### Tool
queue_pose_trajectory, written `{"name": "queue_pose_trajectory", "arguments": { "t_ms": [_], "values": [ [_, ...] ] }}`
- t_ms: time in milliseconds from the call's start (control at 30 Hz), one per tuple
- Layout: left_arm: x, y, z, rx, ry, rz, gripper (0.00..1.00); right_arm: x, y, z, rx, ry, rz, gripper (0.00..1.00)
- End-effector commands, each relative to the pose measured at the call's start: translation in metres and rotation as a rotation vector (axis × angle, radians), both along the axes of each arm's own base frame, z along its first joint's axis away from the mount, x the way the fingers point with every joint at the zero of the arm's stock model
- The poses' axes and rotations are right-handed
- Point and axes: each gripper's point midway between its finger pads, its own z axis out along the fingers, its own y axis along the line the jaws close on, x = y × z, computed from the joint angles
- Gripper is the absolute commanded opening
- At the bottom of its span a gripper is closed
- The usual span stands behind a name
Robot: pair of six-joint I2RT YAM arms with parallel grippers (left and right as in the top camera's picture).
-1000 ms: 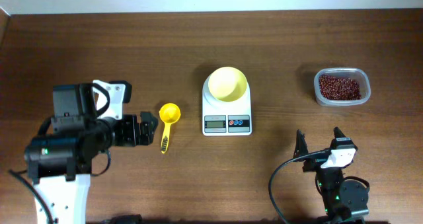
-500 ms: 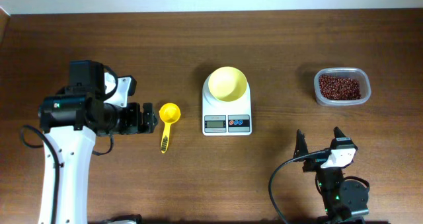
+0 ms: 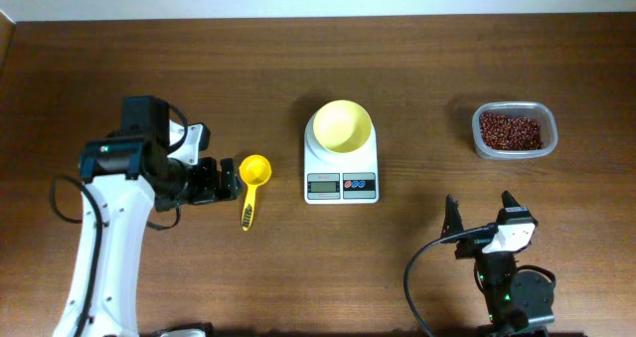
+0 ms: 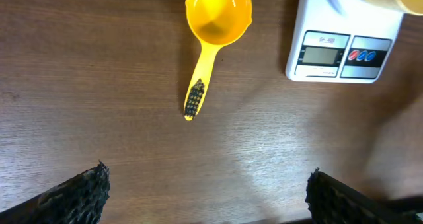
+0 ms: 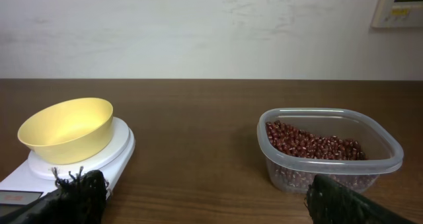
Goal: Scoop item into bowl and weigh 50g on scale
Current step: 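Move the left gripper over the yellow scoop handle, then lower the left gripper and close it on the yellow scoop handle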
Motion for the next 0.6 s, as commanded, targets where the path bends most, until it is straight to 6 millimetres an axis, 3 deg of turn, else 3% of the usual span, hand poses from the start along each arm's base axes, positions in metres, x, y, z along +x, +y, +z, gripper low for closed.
{"name": "queue_pose_trajectory", "arguments": {
  "t_ms": [0, 333, 567],
  "values": [
    [0.000, -0.004, -0.015, -0.032, 0.063, 0.011, 0.99, 0.000, -0.002, -0.004, 0.005, 0.011, -0.010, 0.99],
    [0.005, -0.003, -0.037, -0.037, 0.135, 0.012, 0.99, 0.000, -0.002, -0.004, 0.005, 0.010, -0.010, 0.99],
    [-0.002, -0.004, -0.075, -0.039, 0.155, 0.012, 0.99, 0.000, -0.002, -0.004, 0.005, 0.011, -0.010, 0.99]
  ]
}}
